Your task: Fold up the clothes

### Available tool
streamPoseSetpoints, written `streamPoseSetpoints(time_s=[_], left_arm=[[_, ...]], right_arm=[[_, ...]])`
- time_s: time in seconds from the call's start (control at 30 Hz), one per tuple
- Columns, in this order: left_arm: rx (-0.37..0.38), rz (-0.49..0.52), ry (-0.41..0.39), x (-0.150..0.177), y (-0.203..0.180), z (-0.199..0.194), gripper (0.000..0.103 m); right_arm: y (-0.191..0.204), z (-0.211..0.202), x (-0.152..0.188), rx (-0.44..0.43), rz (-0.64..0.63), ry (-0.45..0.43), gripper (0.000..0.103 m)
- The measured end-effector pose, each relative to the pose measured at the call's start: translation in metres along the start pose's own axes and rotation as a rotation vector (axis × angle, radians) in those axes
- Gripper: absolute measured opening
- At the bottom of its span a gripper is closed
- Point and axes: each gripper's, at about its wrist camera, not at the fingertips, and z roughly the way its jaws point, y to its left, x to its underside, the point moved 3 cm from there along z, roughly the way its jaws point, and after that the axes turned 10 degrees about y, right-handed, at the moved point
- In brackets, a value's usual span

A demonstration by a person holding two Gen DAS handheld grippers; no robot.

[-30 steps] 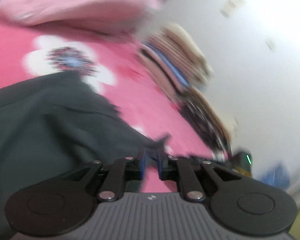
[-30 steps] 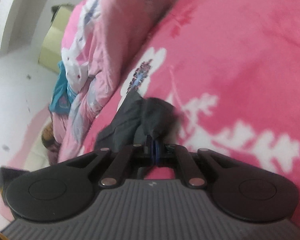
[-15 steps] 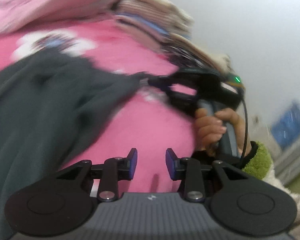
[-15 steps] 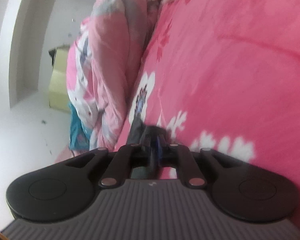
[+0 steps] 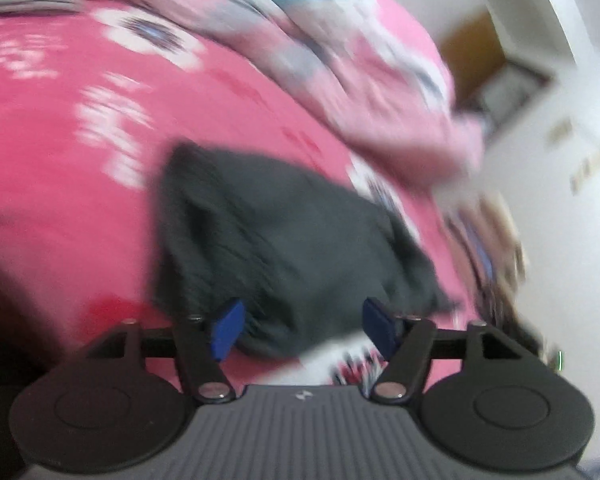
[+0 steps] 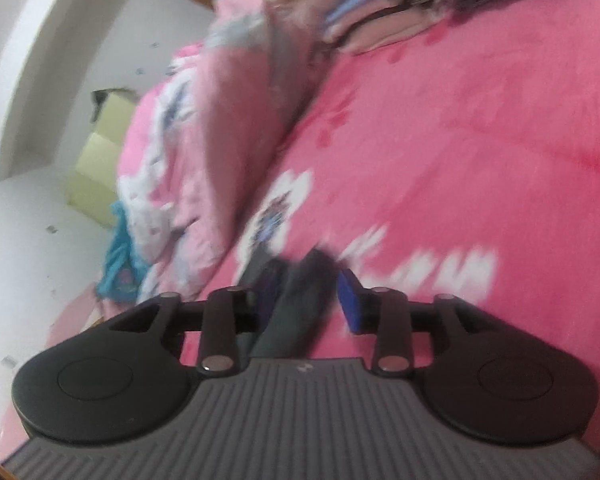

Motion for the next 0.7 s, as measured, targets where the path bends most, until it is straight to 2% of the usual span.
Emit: streamPoseSetpoints(time_s=[0.07,0.13,0.2,0.3,0.43,0.53,0.63,0.7], left_arm=[[-0.007,-0.036,-0.041,-0.01,0.014,-0.005,0.08],[-0.05,-0.048,-0.07,-0.016,0.02,0.0,0.081],[-0.018,-0.076,-0.07,-0.019,0.027,0.003,0.081],[0.024,-0.103,-0.057,-0.015,0.034,0.007,0.083],[-0.02,-0.13,-0.075,-0.006,0.044,0.012,0.083],[-0.023,-0.145,-0.104,-0.002,0.053,0.008,0.083],[-0.005,-0.126,-0.111,0.0,0.055,0.008,0.083],[0.011,-0.068,-0.123,0.001,0.047,0.008,0.083]], right_arm=[[0.011,0.001,0.021,-0.009,-0.018,0.06,0.044],[0.022,0.004,0.04,-0.019,-0.028,0.123,0.044],[0.037,0.009,0.055,-0.025,-0.049,0.18,0.045],[0.078,0.024,0.069,-0.047,-0.163,0.257,0.047],[0.135,0.046,0.087,-0.087,-0.311,0.351,0.051],[0.174,0.064,0.105,-0.139,-0.389,0.423,0.051],[0.215,0.085,0.138,-0.167,-0.523,0.52,0.051],[0.241,0.1,0.162,-0.159,-0.626,0.58,0.054]])
